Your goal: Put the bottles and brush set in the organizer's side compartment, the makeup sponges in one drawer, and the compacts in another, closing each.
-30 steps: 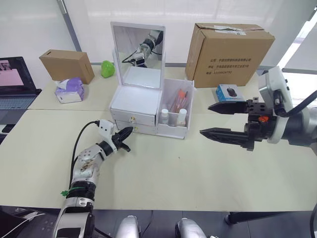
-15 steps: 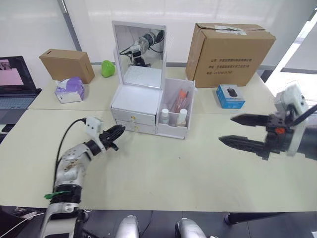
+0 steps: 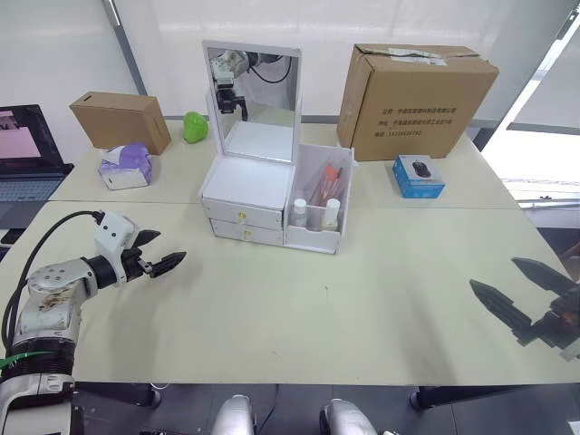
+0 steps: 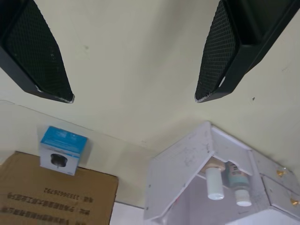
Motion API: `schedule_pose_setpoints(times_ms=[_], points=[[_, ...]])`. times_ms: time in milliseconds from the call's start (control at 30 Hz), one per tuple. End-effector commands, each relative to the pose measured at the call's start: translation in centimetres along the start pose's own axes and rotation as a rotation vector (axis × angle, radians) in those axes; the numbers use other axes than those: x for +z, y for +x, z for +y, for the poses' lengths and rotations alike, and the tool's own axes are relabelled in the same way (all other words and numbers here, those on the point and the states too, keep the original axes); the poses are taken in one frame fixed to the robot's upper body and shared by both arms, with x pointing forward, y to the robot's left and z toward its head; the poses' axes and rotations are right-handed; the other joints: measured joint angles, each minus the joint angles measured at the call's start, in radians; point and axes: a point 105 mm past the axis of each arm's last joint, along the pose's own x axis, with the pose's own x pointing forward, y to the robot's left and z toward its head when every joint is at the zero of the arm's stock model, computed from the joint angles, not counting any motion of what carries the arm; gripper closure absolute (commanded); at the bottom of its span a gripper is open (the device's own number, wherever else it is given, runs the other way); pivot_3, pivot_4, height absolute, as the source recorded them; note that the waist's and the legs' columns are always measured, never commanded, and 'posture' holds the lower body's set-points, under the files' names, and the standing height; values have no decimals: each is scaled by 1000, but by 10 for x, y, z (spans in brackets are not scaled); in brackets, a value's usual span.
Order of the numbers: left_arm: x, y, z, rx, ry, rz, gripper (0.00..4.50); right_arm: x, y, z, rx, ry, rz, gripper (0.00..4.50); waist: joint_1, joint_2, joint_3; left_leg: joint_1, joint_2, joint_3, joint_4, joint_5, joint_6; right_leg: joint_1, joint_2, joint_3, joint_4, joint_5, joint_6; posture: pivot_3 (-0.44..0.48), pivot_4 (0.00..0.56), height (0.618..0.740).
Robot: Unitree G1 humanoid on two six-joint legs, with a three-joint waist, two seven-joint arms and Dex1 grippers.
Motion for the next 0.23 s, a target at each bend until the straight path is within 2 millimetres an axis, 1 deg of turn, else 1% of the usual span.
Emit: schedule_pose_setpoints(times_ms=[33,133,233], points=[[19,-5,1,-7,77,-58,52,3,4,-9,-16,-79,-47,0,-2,0,0,0,0,0,0,0,0,0,0,0,0,0,0,0,150,740],[19,-9,4,4,73,-38,52,-3,7,-13,-16,-88,-45,0,-2,0,0,0,0,1,-2,0,0,0,0,0,1,0,0,0,150,740],[22,-11,5,11,72,-46,52,-12,11,-14,-13,-95,-32,0,-5,0,0,2,0,1,-3,0,0,0,0,0,1,2,4,0,150,740]])
